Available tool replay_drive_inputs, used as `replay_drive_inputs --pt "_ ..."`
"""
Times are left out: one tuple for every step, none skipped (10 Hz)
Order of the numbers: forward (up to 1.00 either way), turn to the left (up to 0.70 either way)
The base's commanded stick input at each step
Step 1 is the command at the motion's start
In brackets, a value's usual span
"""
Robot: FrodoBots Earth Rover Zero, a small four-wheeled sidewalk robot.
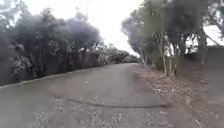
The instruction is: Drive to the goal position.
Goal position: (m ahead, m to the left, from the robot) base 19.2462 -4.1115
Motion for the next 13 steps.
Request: replay_drive_inputs --pt "0.85 0.29" --pt "0.85 0.18" --pt "0.85 0.03" --pt "0.85 0.00" --pt "0.85 0.00" --pt "0.85 0.00" --pt "0.85 0.00" --pt "0.85 0.04" --pt "0.85 0.10" --pt "0.85 0.09" --pt "0.85 0.04" --pt "0.85 0.03" --pt "0.85 -0.16"
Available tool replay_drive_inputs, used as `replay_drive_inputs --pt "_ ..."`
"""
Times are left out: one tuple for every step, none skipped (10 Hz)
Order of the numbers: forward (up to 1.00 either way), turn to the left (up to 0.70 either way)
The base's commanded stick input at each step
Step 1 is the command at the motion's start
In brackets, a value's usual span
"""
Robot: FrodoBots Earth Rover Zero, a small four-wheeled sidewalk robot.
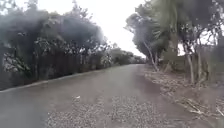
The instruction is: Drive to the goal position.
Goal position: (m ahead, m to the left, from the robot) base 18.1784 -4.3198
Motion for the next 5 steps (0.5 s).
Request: replay_drive_inputs --pt "0.85 -0.29" --pt "0.85 -0.23" --pt "0.85 0.00" --pt "0.85 0.07" --pt "0.85 0.04"
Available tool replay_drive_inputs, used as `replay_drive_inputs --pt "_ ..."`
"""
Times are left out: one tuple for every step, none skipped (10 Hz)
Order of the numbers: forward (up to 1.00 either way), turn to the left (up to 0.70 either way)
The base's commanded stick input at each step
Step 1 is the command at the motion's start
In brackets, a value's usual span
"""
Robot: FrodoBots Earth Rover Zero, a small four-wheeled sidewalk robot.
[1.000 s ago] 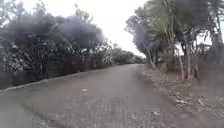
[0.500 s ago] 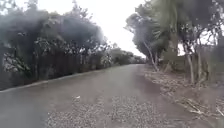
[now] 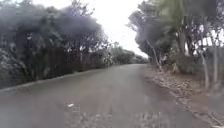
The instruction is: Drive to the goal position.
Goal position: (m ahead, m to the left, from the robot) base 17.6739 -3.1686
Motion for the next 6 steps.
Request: replay_drive_inputs --pt "0.85 0.04" --pt "0.85 0.01" --pt "0.85 0.00" --pt "0.85 0.00" --pt "0.85 0.00" --pt "0.85 0.00"
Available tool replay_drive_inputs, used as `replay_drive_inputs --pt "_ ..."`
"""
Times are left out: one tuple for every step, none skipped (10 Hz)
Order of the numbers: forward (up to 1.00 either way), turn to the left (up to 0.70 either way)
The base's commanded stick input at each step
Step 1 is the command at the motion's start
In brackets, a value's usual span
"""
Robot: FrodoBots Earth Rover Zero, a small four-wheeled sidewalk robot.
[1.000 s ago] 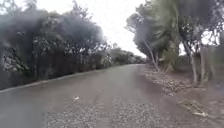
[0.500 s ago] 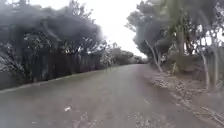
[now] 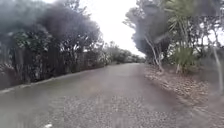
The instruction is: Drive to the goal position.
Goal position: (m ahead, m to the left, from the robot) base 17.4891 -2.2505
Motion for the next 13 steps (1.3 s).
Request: replay_drive_inputs --pt "0.85 0.00" --pt "0.85 -0.21" --pt "0.85 -0.34" --pt "0.85 -0.34" --pt "0.85 -0.13" --pt "0.85 0.00" --pt "0.85 0.00" --pt "0.85 0.00" --pt "0.85 0.02" --pt "0.85 0.06" --pt "0.85 -0.34" --pt "0.85 -0.30" --pt "0.85 -0.06"
